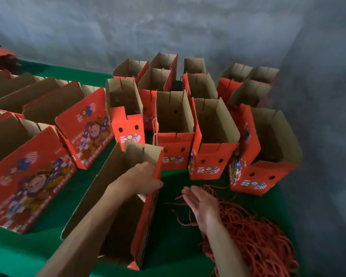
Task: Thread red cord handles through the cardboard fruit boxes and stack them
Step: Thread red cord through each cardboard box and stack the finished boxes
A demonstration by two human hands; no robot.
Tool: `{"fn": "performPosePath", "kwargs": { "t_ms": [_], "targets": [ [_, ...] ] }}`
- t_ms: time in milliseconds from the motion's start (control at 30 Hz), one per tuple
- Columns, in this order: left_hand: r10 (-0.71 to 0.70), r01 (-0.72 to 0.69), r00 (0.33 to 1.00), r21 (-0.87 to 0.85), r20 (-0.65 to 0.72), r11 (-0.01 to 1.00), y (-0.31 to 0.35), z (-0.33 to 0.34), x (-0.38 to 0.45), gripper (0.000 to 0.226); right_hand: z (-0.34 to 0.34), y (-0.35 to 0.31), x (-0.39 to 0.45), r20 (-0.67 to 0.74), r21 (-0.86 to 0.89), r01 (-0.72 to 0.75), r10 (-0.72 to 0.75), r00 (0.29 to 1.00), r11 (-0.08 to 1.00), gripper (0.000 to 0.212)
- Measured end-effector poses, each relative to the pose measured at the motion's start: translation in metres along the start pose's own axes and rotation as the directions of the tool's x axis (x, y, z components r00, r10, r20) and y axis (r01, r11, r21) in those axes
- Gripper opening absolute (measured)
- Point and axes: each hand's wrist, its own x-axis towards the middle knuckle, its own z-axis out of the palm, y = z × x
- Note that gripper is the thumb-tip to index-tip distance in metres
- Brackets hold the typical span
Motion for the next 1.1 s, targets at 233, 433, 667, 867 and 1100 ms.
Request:
{"fn": "performPosePath", "kwargs": {
  "t_ms": [233, 433, 667, 867, 1100],
  "targets": [
    [0.083, -0.053, 0.963, -0.121, 0.258, 0.991, 0.041, 0.043, -0.001, 0.021, -0.056, -0.019, -0.003, -0.096, 0.328, -0.075, 0.112, 0.989, 0.942, 0.021],
    [0.153, -0.085, 0.932, -0.214, 0.327, 0.973, 0.052, 0.057, 0.0, 0.033, -0.093, -0.007, -0.001, -0.336, -0.203, 0.136, -0.199, 0.921, 0.97, 0.028],
    [0.063, 0.058, 0.943, -0.346, 0.327, 0.937, 0.039, 0.05, -0.002, 0.039, -0.124, -0.004, -0.013, -0.138, -0.895, 0.134, -0.551, 0.823, 0.425, 0.039],
    [0.02, 0.092, 0.952, -0.346, 0.306, 0.934, 0.033, 0.05, -0.006, 0.049, -0.138, 0.008, -0.004, 0.185, -0.939, 0.008, -0.486, 0.854, -0.343, 0.039],
    [-0.029, 0.152, 0.946, -0.365, 0.322, 0.919, 0.033, 0.049, -0.008, 0.043, -0.141, 0.01, -0.001, 0.152, -0.977, 0.061, -0.461, 0.874, -0.206, 0.021]
  ]
}}
